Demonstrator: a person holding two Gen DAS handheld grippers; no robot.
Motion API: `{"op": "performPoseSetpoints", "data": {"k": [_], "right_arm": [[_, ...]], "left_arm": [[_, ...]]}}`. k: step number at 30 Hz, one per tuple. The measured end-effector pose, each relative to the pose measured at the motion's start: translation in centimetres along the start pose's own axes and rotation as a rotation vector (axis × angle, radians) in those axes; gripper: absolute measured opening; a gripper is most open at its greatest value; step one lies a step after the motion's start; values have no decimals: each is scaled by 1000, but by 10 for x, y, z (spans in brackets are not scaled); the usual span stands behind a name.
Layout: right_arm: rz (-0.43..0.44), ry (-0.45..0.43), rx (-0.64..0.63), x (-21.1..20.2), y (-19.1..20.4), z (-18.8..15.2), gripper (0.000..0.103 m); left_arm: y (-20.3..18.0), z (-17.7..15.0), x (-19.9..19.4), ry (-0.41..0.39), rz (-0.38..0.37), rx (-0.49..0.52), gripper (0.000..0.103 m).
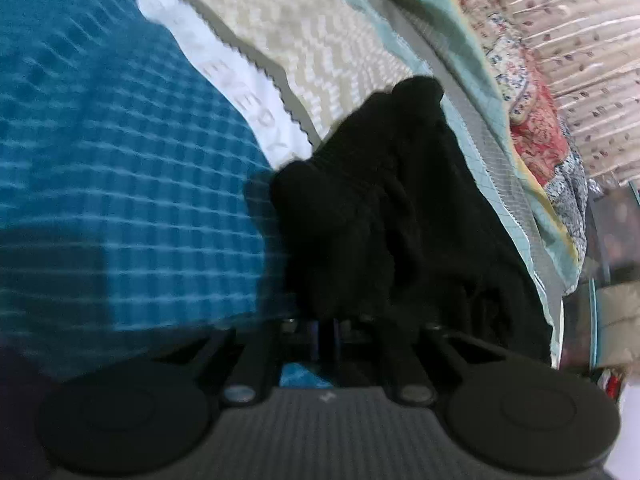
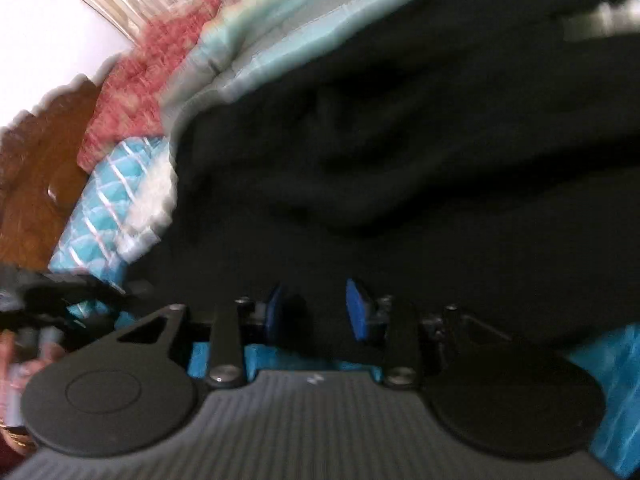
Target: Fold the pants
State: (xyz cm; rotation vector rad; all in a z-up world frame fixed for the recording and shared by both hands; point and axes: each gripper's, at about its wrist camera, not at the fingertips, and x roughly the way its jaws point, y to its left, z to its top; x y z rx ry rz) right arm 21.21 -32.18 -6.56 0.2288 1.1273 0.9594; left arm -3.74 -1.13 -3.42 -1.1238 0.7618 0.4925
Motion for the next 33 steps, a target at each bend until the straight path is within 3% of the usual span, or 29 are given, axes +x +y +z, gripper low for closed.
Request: {"op": "performPoseSetpoints", "data": {"k": [2,6,7,10,12,15,17,19,21,23,25,28,33], "right_arm": [[31,34,-53,-3,9,-7,35],[53,44,-109,-6,8,5,37],[64,21,-103,-10,5,16,37],[88,-112,-83,-44,-10,46,37],[33,-194,-59,-72,-28,75,37],[-98,-283,14,-110,-62,128,37],[-196,-336,88,-125,-85,165,41],[-259,-393,163,-135,-112,206,49],[-309,-429,252,-138,-138,238,53],[-352,-461,325,-134,-164,268,53],[-402,-478,370,-127,-194,300,53],[-504,-472,404,-104,-221,336,53],[-646,-457,449,-59,-259,376,53]], "left_arm": [[12,-5,-14,-10,-5,0,8],[21,-14,-23,35,-8,-4,32],[17,-14,-32,36,-11,8,44],[-3,-4,-67,-45,-27,106,52],[-27,18,-75,-93,9,168,52],[-77,61,-56,-136,77,294,53],[-123,88,-25,-160,131,425,66],[-157,112,13,-181,180,510,87],[-179,128,54,-181,243,561,87],[-195,138,100,-126,312,592,86],[-203,141,136,-82,363,627,72],[-209,133,167,-50,392,662,52],[-203,136,192,-39,453,668,45]]}}
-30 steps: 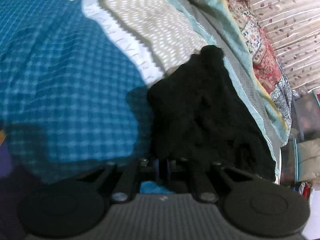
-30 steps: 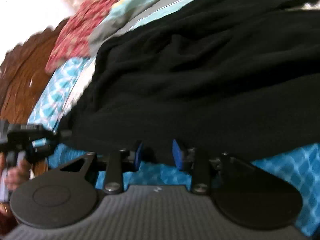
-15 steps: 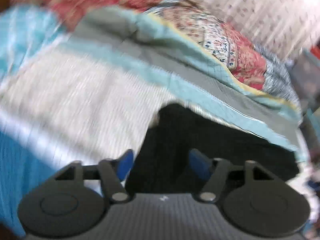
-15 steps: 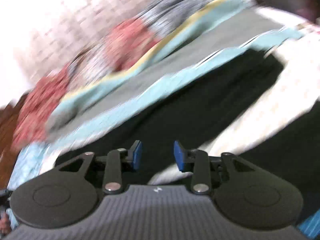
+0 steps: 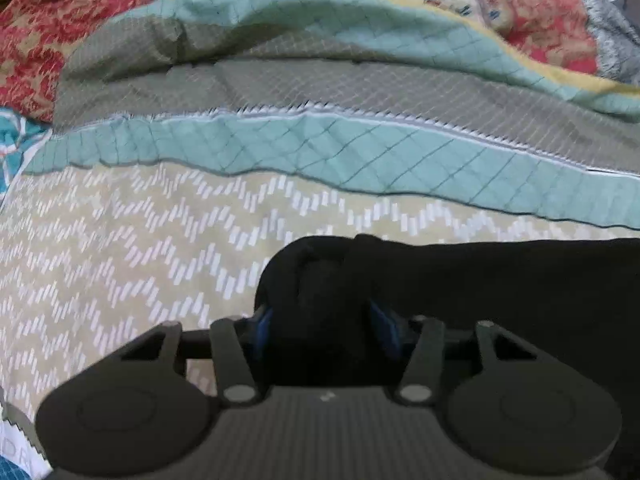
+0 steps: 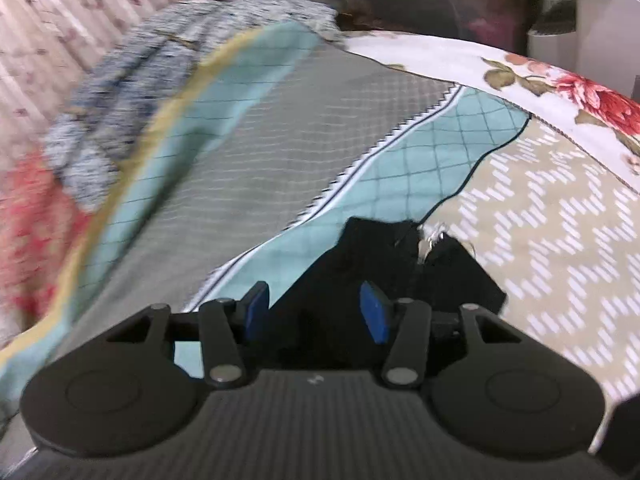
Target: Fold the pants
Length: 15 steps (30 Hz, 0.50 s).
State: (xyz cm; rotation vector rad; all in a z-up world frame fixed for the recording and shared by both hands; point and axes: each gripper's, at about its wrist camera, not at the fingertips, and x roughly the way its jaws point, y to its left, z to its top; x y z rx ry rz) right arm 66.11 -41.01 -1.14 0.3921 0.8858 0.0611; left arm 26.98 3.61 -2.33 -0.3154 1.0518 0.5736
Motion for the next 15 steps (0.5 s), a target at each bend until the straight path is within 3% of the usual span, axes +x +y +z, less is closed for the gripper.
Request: {"op": "performPoseSetpoints", "data": {"k": [3,6,7,8,9,12,15], "right_arm": [[-77,-5,8,34,15,-2,52],[-145,0,-39,48,-3,-4,49],[-168,-10,-67,45,-3,-8,46],[-183,-12,-96,36,-7,-14,31],[-174,-8,-97,35,-8,-13,11],[-81,0,27,18,-33,-3,7],[17,-73,99,-25,-47,-7,7]], "left_arm": [[-1,2,7,-3,21,2,38],[0,3,13,-10,30,-27,30],[3,3,16,-14,22,-47,29],[6,5,20,-17,19,-57,28],[8,5,19,-24,20,-66,23],[20,4,3,-69,-35,-144,11],[38,-6,-35,-172,-134,-230,10]]}}
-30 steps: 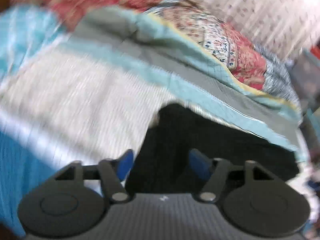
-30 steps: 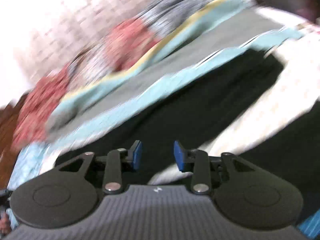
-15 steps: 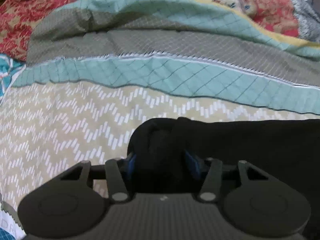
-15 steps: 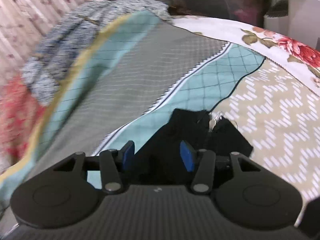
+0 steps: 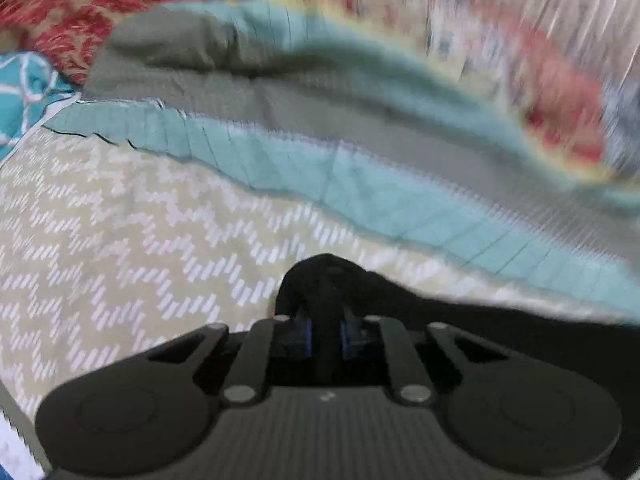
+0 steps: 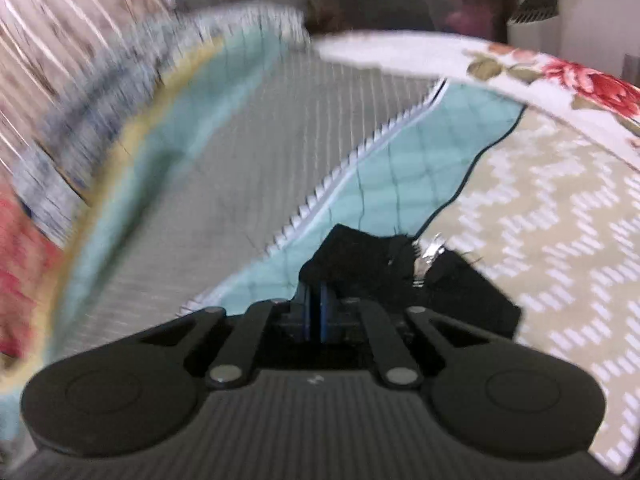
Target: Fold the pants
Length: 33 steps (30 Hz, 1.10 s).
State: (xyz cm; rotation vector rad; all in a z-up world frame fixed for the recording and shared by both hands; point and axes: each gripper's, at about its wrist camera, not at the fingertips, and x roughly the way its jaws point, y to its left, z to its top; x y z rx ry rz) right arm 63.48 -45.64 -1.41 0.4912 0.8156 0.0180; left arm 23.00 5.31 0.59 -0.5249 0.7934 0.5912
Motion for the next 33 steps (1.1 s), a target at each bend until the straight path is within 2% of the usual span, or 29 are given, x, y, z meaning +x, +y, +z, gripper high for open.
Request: {"op": "performPoseSetpoints", "data": {"k": [4,8,11,14,16,17,19,20,21,22,24,27,29,31,33], "right_arm": [[169,-63,61,-71,-25,-5,7],[280,-140,94,-162,-81,-13,7],[329,-197,105,-225,-128,-34,7],[330,-214,134,-271,-176,-66,7],[299,-199,164,-285,-211,-91,8],[272,-183,164,-286,-223,-104,9],[185,-97,166,-273,-245,-129,14],[118,-43,192,-265,-257,-141,24],[75,-15,235,-261,-269,-150,37],[68,-29,278,-263,-279,-157,38],[76,-87,325,-277,-286,-165,38],[56,-182,268,-296,-270,-163,38],[86,-230,225,-304,-258,-160,38],[156,-232,180,-303,-244,-163,38],[242,-178,127,-299,-222,-168,38]], "left_arm": [[12,-19,-76,-142,-121,-7,10],[38,-45,-135,-216,-191,-33,10],[64,-77,-173,-251,-240,-70,10],[90,-115,-193,-216,-272,-135,11],[104,-145,-197,-176,-283,-160,16],[107,-160,-197,-157,-254,-151,19],[113,-187,-190,-82,-173,-146,37],[118,-199,-187,-47,-173,-156,41],[121,-208,-189,-35,-175,-165,42],[124,-214,-197,-41,-181,-164,45],[130,-217,-212,-53,-198,-166,53],[146,-218,-231,-70,-235,-218,57],[159,-216,-240,-93,-253,-301,62],[170,-212,-243,-111,-273,-371,67],[170,-205,-238,-102,-289,-394,68]]}}
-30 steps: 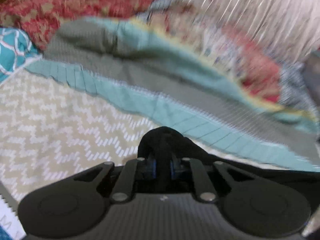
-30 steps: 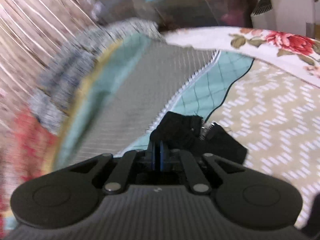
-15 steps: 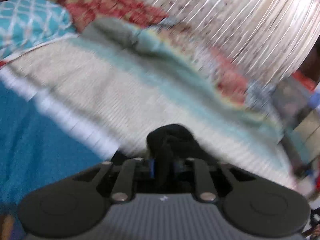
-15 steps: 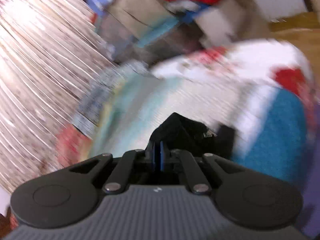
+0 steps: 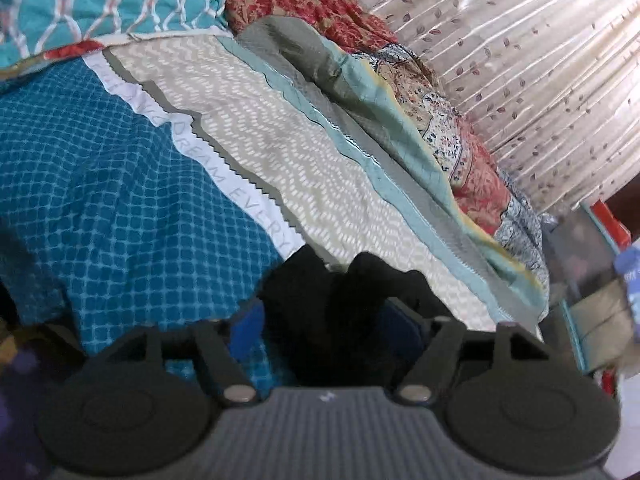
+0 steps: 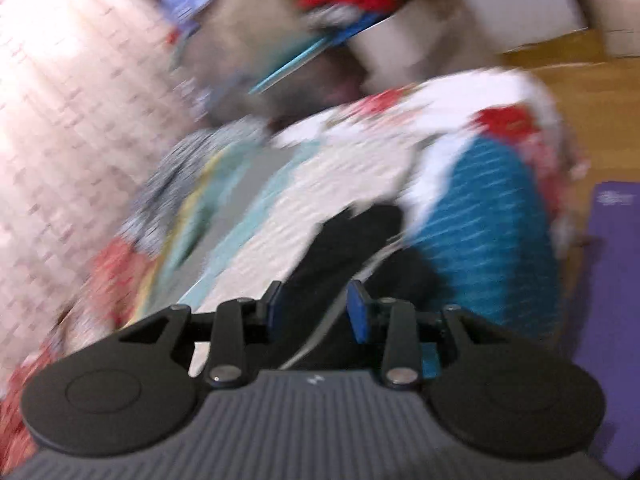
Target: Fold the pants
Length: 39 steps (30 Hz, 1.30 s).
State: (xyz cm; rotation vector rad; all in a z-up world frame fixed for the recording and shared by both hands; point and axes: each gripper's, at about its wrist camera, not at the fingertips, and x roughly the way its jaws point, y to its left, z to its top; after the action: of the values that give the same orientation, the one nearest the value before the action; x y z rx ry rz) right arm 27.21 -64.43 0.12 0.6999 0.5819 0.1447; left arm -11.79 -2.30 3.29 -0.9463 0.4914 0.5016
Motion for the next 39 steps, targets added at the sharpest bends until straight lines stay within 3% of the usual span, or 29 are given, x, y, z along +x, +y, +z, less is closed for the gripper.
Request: {"op": "performPoseSetpoints", "data": {"k": [2,4,8,10,11,13,17,20,21,22,23,24,26,30,32,35,37,39], "right_arm": [[76,83,-49,12,22,-15,38],[152,175,-102,26,49,-41,38],[312,384,-192,47,106,-101,38],[390,493,-236,53,141,-132,38],[451,552,-286,53,164,-148,38],[589,638,-453,43,212,-181,40],[806,630,-919,11,295,-252,75],[819,605,-1143,15,331,-305,75],[828,625,-1159,22,338,-317,70],[825,652,-1171,31,343,-330,55],[806,674,-1180,38,346,-337,10],[763,692,-1168,48,349,-338,11],[758,655,-1011,43,341,-315,11],[732,456,-645,41,298,-214,12],[690,424,-623,36,276,-196,12],[669,477,-654,20,251,-198,12],[687,513,-664,7,242,-206,12],[727,551,-702,1,247,-223,12]], "left_arm": [[-6,8,18,48,-22,-6,71],[-12,17,44,113,-54,-20,87],[-15,32,90,238,-109,-140,88],[-23,30,96,238,-147,-139,77],[-30,28,96,236,-175,-103,65],[-43,25,93,224,-223,-49,65],[-51,25,73,173,-305,29,77],[-35,27,62,162,-320,-9,77],[-26,29,59,158,-322,-33,77],[-15,31,54,149,-320,-62,77],[-6,33,48,138,-314,-85,77],[4,35,42,123,-304,-106,76],[22,38,30,93,-277,-131,77],[41,40,26,100,-259,-169,77],[35,38,38,134,-295,-168,77],[13,29,59,203,-363,-138,80],[-1,20,76,265,-388,-132,92],[-11,14,94,327,-392,-133,98]]}}
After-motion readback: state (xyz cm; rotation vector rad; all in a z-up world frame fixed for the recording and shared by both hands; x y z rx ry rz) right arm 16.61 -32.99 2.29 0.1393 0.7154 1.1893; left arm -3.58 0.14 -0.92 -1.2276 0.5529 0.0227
